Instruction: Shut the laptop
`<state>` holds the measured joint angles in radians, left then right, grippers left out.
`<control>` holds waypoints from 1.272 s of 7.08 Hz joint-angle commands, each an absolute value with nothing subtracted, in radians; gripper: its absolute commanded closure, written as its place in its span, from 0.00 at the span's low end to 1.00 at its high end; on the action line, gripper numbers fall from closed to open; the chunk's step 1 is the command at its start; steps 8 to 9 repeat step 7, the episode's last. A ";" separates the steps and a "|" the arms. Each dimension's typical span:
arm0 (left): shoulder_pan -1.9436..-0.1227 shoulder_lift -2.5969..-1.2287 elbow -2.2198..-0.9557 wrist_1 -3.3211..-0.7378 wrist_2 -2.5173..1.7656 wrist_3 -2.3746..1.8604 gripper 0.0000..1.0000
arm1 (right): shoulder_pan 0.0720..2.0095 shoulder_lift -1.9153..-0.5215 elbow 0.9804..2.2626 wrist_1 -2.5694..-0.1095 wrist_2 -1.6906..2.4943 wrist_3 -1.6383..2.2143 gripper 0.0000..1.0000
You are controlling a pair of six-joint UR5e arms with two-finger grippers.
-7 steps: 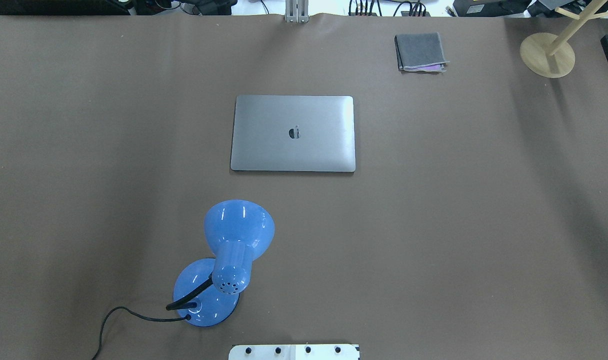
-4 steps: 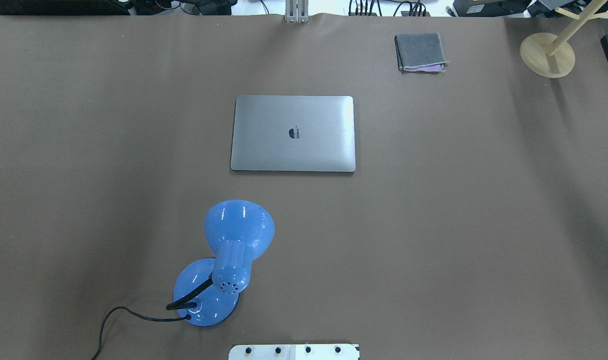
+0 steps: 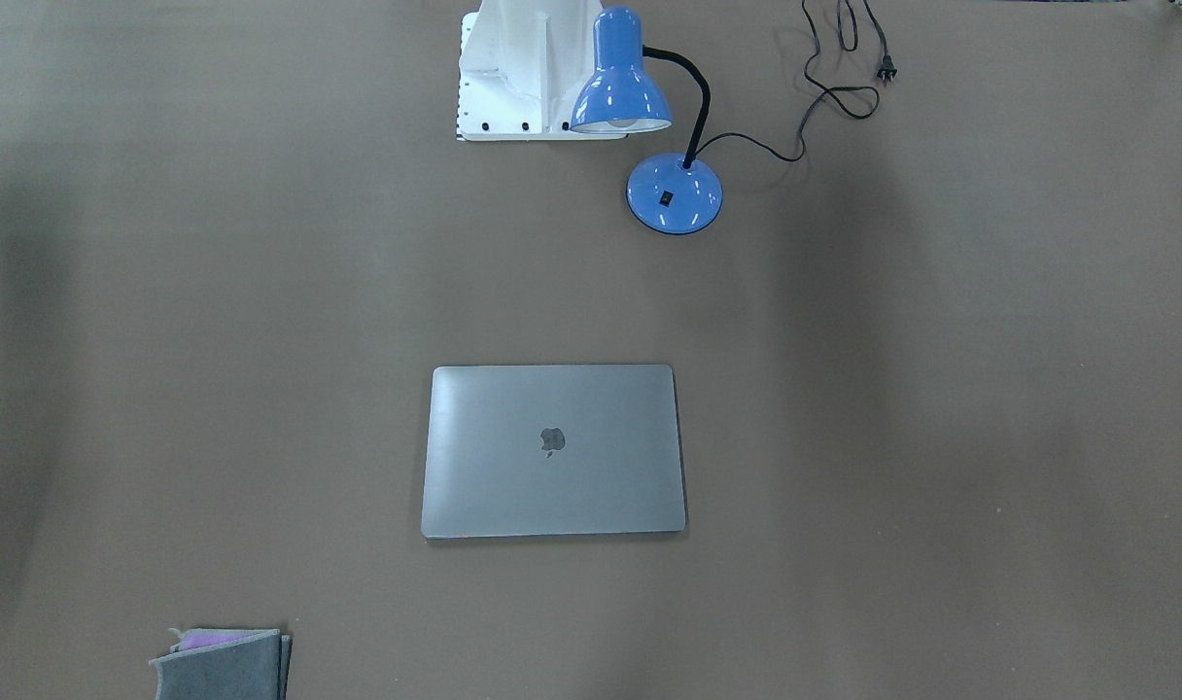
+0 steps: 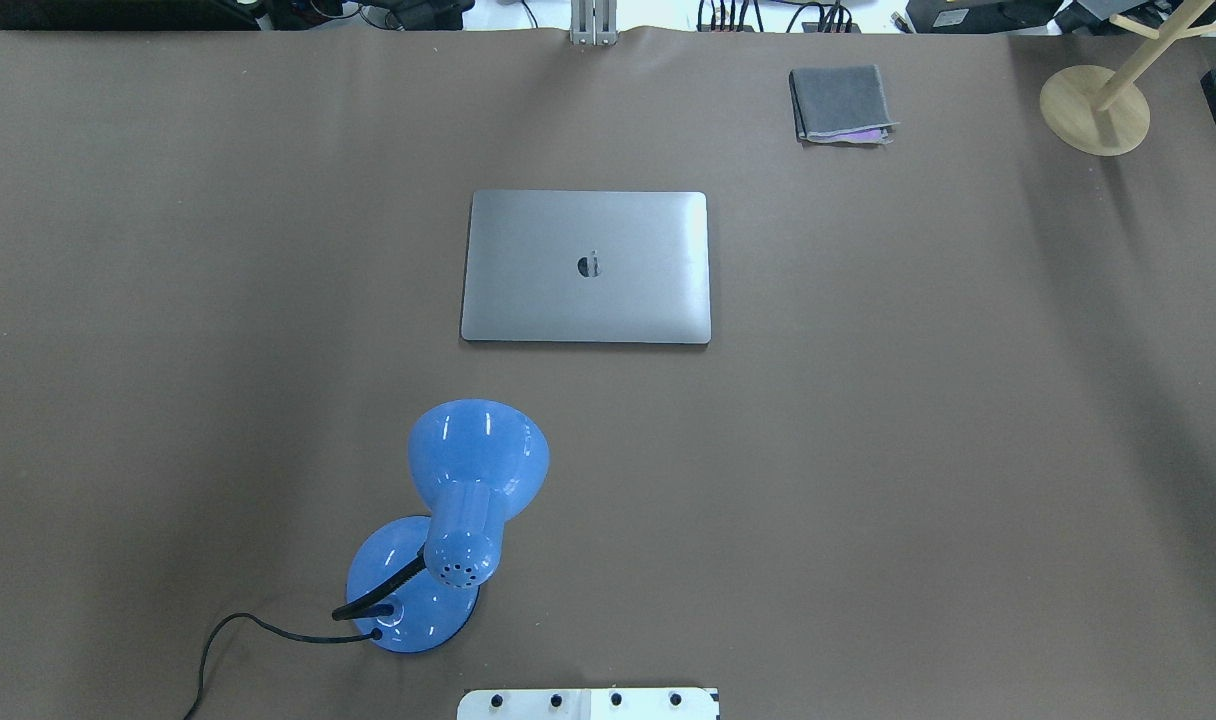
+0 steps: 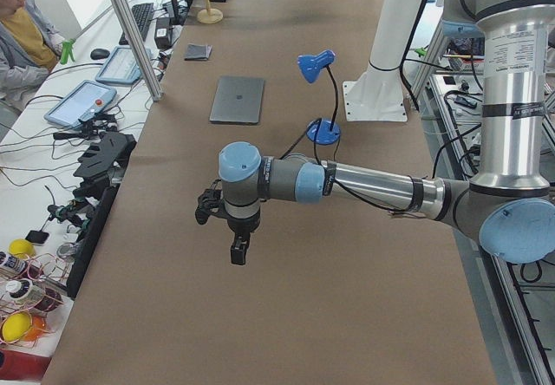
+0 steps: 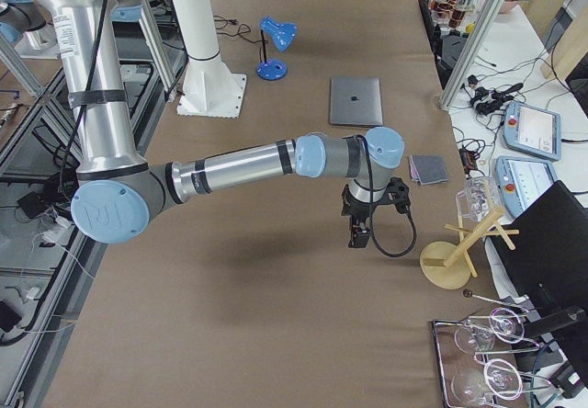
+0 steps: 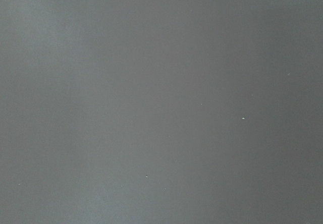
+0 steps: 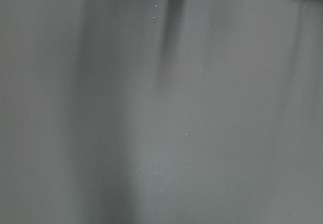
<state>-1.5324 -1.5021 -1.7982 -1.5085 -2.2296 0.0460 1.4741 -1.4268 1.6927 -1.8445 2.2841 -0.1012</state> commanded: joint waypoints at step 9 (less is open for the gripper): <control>-1.532 -1.503 -1.807 -1.509 -2.230 0.046 0.02 | 1.474 -1.428 1.698 -1.842 2.293 -0.100 0.00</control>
